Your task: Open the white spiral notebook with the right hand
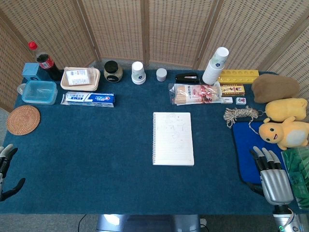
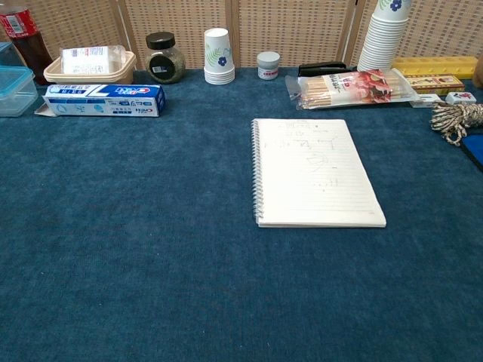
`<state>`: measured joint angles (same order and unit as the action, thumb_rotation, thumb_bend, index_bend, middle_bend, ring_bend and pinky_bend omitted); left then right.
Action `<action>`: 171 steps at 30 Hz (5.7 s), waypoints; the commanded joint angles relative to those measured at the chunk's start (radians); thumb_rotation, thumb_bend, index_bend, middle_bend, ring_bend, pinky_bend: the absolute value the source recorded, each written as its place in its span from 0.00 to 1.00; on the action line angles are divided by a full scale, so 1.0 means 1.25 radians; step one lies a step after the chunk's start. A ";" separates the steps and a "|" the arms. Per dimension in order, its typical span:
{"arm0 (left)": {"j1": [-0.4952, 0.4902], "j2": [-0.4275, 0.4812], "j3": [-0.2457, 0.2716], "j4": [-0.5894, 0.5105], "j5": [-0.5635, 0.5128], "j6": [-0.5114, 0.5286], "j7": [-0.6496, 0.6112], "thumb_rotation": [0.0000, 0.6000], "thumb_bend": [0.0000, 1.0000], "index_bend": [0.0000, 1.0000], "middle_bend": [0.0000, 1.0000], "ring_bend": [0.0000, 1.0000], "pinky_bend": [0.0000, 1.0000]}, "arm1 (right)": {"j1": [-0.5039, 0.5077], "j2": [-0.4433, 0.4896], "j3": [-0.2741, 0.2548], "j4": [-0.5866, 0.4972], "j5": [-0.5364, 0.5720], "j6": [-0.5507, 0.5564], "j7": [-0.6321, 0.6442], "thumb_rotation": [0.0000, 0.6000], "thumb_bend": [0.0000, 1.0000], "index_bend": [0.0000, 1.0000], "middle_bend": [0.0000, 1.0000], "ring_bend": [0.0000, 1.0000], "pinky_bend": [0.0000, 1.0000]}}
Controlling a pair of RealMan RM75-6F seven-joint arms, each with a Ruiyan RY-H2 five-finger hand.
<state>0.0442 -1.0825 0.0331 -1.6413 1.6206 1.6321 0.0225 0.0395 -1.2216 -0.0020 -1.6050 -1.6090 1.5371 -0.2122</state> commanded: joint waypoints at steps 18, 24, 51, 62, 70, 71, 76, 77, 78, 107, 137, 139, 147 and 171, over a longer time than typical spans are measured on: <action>-0.001 0.018 -0.010 -0.012 0.017 0.018 -0.003 1.00 0.25 0.10 0.05 0.00 0.00 | 0.050 -0.054 0.016 0.006 -0.021 -0.053 0.007 1.00 0.14 0.08 0.14 0.07 0.12; -0.011 0.031 -0.012 -0.029 0.032 0.015 -0.010 1.00 0.25 0.10 0.05 0.00 0.00 | 0.103 -0.116 0.039 0.004 -0.010 -0.119 -0.026 1.00 0.13 0.07 0.14 0.07 0.12; -0.052 0.024 -0.021 -0.043 0.012 -0.050 -0.001 1.00 0.25 0.10 0.05 0.00 0.00 | 0.237 -0.349 0.095 0.172 0.084 -0.239 -0.123 1.00 0.12 0.03 0.11 0.04 0.12; -0.052 0.017 -0.019 -0.024 0.000 -0.054 -0.018 1.00 0.25 0.10 0.05 0.00 0.00 | 0.253 -0.376 0.076 0.222 0.087 -0.250 -0.116 1.00 0.12 0.03 0.10 0.04 0.12; -0.053 0.013 -0.019 -0.015 -0.001 -0.054 -0.027 1.00 0.25 0.10 0.04 0.00 0.00 | 0.256 -0.382 0.067 0.235 0.088 -0.251 -0.116 1.00 0.12 0.03 0.11 0.04 0.12; -0.053 0.012 -0.018 -0.013 0.000 -0.054 -0.029 1.00 0.25 0.10 0.04 0.00 0.00 | 0.258 -0.382 0.065 0.237 0.087 -0.253 -0.113 1.00 0.12 0.03 0.11 0.04 0.12; -0.050 0.011 -0.017 -0.007 -0.002 -0.051 -0.035 1.00 0.25 0.10 0.04 0.00 0.00 | 0.262 -0.385 0.062 0.247 0.084 -0.253 -0.108 1.00 0.12 0.03 0.11 0.04 0.12; -0.049 0.011 -0.017 -0.006 -0.002 -0.049 -0.037 1.00 0.25 0.10 0.04 0.00 0.00 | 0.264 -0.386 0.062 0.250 0.084 -0.253 -0.107 1.00 0.12 0.03 0.11 0.04 0.12; -0.048 0.011 -0.016 -0.005 -0.002 -0.048 -0.039 1.00 0.25 0.10 0.04 0.00 0.00 | 0.265 -0.388 0.062 0.252 0.084 -0.253 -0.107 1.00 0.12 0.03 0.11 0.04 0.12; -0.040 0.003 -0.015 0.020 -0.010 -0.037 -0.067 1.00 0.25 0.10 0.04 0.00 0.00 | 0.300 -0.452 0.080 0.337 0.072 -0.219 -0.021 1.00 0.17 0.07 0.14 0.10 0.13; -0.019 -0.006 -0.016 0.033 -0.010 -0.003 -0.091 1.00 0.25 0.09 0.04 0.00 0.00 | 0.396 -0.566 0.245 0.310 0.086 -0.106 0.174 1.00 0.16 0.10 0.18 0.16 0.19; -0.016 -0.006 -0.016 0.035 -0.011 0.001 -0.094 1.00 0.25 0.09 0.04 0.00 0.00 | 0.407 -0.564 0.253 0.281 0.096 -0.121 0.173 1.00 0.16 0.10 0.18 0.16 0.19; -0.008 -0.009 -0.012 0.046 -0.012 0.007 -0.106 1.00 0.25 0.09 0.04 0.00 0.00 | 0.442 -0.563 0.266 0.147 0.146 -0.187 0.120 1.00 0.15 0.09 0.17 0.16 0.19; 0.016 -0.034 -0.007 0.128 -0.021 0.026 -0.194 1.00 0.25 0.09 0.04 0.00 0.00 | 0.503 -0.650 0.235 0.068 0.240 -0.279 -0.011 1.00 0.13 0.08 0.14 0.15 0.23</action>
<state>0.0626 -1.1235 0.0237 -1.4842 1.5961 1.6624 -0.2176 0.6659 -2.0307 0.2932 -1.5218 -1.3075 1.1884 -0.2240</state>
